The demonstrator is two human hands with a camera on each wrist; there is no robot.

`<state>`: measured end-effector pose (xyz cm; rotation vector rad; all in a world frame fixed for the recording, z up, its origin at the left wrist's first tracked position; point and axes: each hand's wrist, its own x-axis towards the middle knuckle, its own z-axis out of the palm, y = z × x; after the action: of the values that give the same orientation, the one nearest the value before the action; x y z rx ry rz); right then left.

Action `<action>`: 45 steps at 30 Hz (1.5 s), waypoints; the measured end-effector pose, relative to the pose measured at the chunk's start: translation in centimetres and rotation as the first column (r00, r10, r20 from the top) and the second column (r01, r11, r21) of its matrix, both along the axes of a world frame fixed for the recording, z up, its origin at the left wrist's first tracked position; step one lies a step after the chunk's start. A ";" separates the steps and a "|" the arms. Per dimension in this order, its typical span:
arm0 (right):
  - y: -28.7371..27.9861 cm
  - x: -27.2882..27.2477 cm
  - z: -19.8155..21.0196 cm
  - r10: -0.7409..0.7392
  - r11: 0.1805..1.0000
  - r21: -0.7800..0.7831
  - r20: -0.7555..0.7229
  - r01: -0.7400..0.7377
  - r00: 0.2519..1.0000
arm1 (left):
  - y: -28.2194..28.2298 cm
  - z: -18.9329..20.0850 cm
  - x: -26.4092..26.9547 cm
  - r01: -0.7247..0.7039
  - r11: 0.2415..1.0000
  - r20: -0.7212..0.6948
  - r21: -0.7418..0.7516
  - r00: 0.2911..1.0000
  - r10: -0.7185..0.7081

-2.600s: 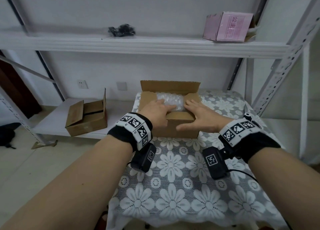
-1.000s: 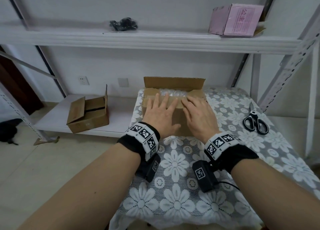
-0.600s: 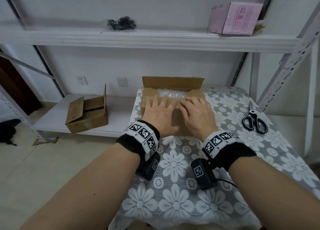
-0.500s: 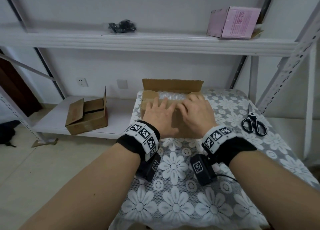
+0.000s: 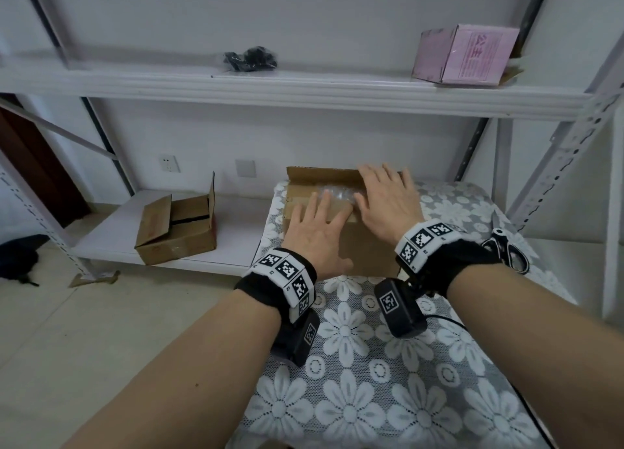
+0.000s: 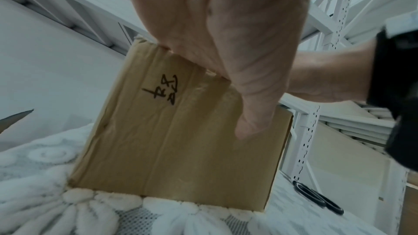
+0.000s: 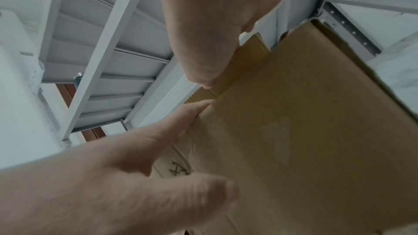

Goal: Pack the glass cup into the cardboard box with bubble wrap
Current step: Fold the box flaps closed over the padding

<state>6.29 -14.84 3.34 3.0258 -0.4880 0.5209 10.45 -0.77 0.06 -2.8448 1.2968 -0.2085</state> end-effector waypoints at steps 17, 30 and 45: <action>0.3 -1.4 -2.8 0.035 0.994 0.102 -0.070 -0.028 0.997 | -1.6 1.1 1.9 -0.064 0.996 -0.055 0.057 0.996 0.067; 0.7 -1.7 -3.4 0.027 0.998 -0.048 -0.038 -0.029 0.999 | -1.2 0.3 2.9 0.020 0.988 0.030 -0.152 0.999 -0.016; 0.5 -1.2 -3.5 0.049 0.999 -0.014 0.038 -0.049 0.998 | -1.0 0.2 3.2 0.012 0.974 0.069 -0.228 0.998 0.004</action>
<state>5.10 -14.35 -0.20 3.0277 -0.4117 0.5838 13.60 -1.81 0.28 -2.9895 1.3475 -0.4820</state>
